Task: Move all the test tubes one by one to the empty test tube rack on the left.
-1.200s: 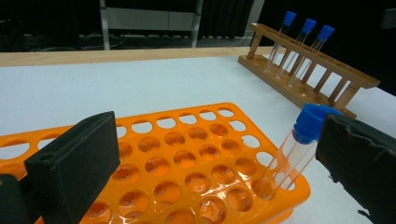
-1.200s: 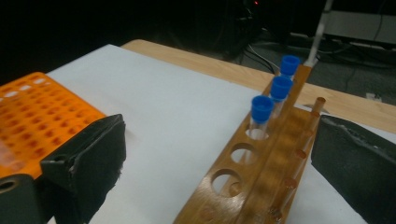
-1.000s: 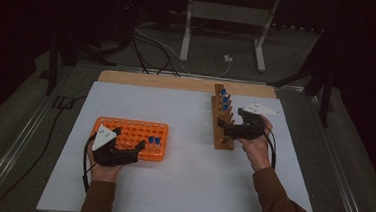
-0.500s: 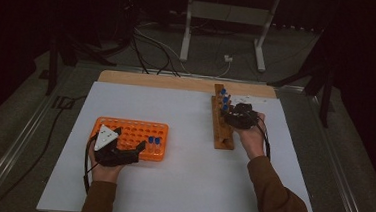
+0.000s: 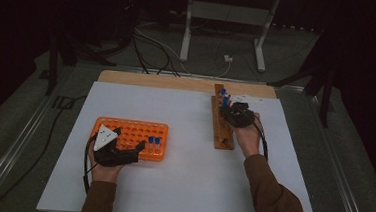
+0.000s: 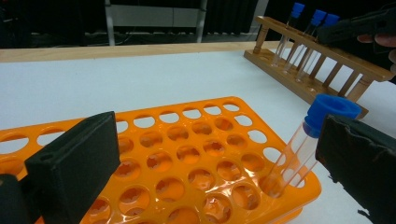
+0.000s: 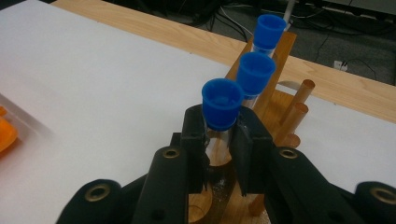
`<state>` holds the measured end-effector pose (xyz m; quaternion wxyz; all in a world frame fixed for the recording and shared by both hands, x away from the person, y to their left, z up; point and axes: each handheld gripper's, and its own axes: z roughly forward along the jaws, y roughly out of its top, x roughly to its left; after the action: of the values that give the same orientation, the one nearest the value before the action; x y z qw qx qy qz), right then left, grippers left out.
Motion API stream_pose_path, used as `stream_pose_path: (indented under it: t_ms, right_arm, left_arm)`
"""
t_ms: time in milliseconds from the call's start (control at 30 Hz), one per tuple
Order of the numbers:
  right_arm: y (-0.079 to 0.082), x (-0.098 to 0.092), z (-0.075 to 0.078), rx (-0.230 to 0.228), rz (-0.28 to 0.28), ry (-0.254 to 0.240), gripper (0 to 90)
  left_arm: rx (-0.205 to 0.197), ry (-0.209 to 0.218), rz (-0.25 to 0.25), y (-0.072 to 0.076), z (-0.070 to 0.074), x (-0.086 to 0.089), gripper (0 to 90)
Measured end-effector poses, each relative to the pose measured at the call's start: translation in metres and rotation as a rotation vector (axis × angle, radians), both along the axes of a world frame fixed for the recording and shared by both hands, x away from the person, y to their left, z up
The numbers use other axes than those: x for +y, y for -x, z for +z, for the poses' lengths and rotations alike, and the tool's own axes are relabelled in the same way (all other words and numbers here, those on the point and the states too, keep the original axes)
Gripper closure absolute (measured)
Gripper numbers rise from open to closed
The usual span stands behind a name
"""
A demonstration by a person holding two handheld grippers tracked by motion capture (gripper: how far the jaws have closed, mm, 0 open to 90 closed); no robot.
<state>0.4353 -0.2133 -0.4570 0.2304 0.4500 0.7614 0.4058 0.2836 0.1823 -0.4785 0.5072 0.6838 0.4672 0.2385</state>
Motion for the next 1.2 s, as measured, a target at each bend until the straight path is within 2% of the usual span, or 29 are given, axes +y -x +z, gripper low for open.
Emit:
stream_pose_path:
  t_ms: [200, 300, 467, 767, 1200]
  right_arm:
    - [0.002, 0.001, 0.0, -0.013, -0.014, 0.008, 77.4]
    - [0.003, -0.001, 0.001, -0.021, -0.016, -0.012, 77.5]
    - [0.007, -0.004, 0.009, -0.043, -0.012, -0.043, 77.5]
    - [0.013, -0.009, 0.02, -0.047, 0.006, -0.048, 77.5]
    - [0.018, -0.016, 0.038, -0.077, 0.008, -0.078, 77.5]
  left_arm:
    - [0.0, 0.002, -0.001, 0.0, 0.0, 0.0, 0.9]
    - [0.001, 0.002, 0.001, 0.0, 0.0, 0.0, 0.9]
    - [0.001, 0.001, 0.0, 0.0, -0.001, 0.0, 0.9]
    - [0.004, -0.003, -0.005, -0.001, -0.001, -0.002, 0.9]
    - [-0.002, 0.004, -0.002, 0.0, 0.0, -0.001, 0.9]
